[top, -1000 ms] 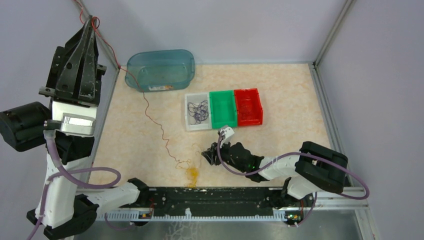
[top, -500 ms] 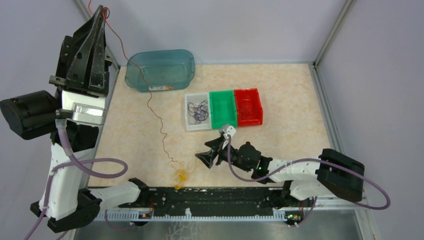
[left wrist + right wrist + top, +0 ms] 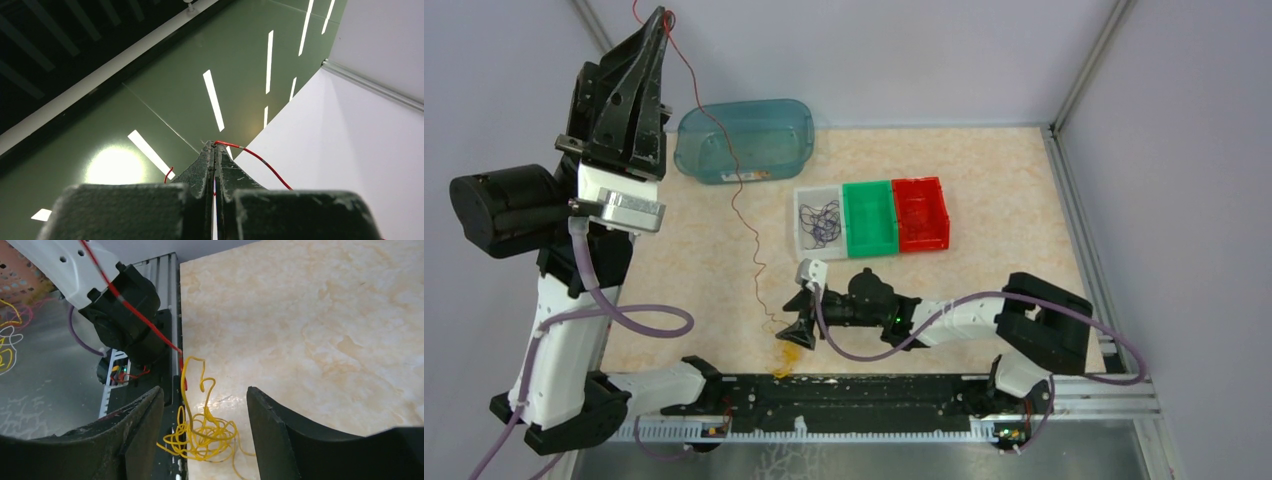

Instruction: Untangle the cables

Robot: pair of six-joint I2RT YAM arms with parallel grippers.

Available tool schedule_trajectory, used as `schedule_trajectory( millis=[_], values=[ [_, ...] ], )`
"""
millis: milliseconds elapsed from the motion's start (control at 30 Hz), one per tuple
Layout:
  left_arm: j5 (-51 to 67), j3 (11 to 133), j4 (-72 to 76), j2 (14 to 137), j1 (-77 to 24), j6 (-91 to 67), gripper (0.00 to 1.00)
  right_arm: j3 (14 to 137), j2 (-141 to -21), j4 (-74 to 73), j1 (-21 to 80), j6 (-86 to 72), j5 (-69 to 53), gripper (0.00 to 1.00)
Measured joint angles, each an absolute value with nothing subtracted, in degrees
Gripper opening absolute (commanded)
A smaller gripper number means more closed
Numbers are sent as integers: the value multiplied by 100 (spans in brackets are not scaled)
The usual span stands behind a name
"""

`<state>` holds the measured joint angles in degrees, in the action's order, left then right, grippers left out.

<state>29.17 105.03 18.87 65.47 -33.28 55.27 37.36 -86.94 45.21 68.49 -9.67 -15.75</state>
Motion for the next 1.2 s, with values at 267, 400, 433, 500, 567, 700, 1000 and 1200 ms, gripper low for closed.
schedule_trajectory(
  millis=[267,400,433,500,567,700,1000,1200],
  values=[
    [2963,10530,1857,6556,-3330,5592,0,4023,-9203,3970,6849,-867,-1452,0],
    [2971,10541,1876,6573,-3328,5623,0,4016,-9198,3758,6757,-845,-891,0],
    [2969,10565,1892,6589,-3330,5618,0,4005,-9196,3708,6702,-862,-770,0],
    [2952,10696,1955,6670,-3328,5546,0,3889,-9150,3693,6525,-923,-499,0],
    [2882,10890,2008,6783,-3330,5461,0,3671,-9076,3675,6335,-974,-174,0],
    [2576,11618,2196,7175,-3328,5253,0,3175,-9059,3610,6163,-1127,471,0],
    [2469,11671,2088,7205,-3330,5015,0,2281,-8698,3907,6165,-1619,880,53],
    [2578,10628,1682,6851,-3330,4786,0,2265,-6869,3701,6165,-1706,919,99]
  ],
)
